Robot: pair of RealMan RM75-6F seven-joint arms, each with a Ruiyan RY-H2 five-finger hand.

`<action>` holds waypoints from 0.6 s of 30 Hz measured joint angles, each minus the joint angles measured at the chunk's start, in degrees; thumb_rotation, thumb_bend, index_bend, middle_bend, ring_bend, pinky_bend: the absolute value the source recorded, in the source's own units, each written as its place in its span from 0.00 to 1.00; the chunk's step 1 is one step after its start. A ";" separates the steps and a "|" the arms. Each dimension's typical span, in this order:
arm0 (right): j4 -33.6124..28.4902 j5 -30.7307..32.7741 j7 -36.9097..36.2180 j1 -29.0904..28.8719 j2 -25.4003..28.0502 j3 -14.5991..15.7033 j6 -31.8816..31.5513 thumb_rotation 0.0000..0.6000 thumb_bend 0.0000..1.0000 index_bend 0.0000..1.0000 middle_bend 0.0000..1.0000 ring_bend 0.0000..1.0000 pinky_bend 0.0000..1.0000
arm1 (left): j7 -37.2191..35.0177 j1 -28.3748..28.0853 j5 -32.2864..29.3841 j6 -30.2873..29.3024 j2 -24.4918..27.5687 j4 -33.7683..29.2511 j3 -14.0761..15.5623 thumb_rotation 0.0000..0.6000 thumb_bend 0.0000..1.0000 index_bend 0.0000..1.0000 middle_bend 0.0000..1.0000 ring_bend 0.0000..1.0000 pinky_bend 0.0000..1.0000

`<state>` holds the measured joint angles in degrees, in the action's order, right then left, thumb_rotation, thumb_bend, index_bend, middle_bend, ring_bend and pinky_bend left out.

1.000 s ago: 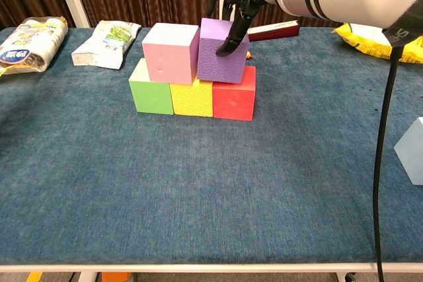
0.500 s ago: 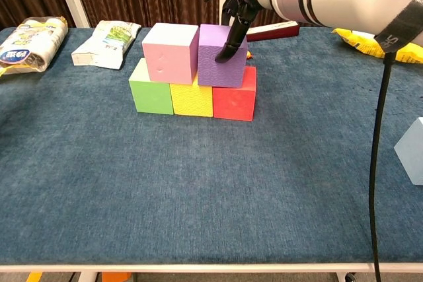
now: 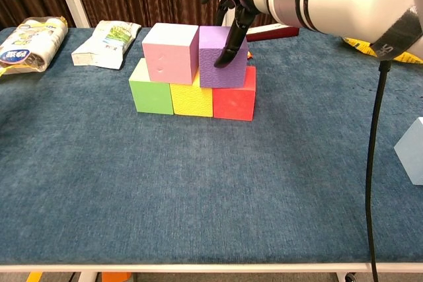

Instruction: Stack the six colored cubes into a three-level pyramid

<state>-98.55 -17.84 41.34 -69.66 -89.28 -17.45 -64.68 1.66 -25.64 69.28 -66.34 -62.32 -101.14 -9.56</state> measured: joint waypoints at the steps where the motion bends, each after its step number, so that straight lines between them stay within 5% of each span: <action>1: 0.11 -0.19 -0.12 0.07 -0.11 -0.03 0.04 1.00 0.01 0.00 0.15 0.01 0.06 | -0.02 0.03 0.04 -0.03 0.00 -0.02 0.00 1.00 0.02 0.10 0.13 0.10 0.26; 18: 4.28 -1.44 -0.64 -0.66 -3.43 -1.64 1.32 1.00 0.01 0.00 0.12 0.00 0.02 | -0.32 0.36 0.09 0.07 0.31 0.17 -0.13 1.00 0.02 0.10 0.12 0.10 0.26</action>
<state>-94.27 -19.28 40.70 -70.32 -92.70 -19.09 -63.36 1.34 -25.29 69.36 -66.27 -62.01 -100.97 -9.68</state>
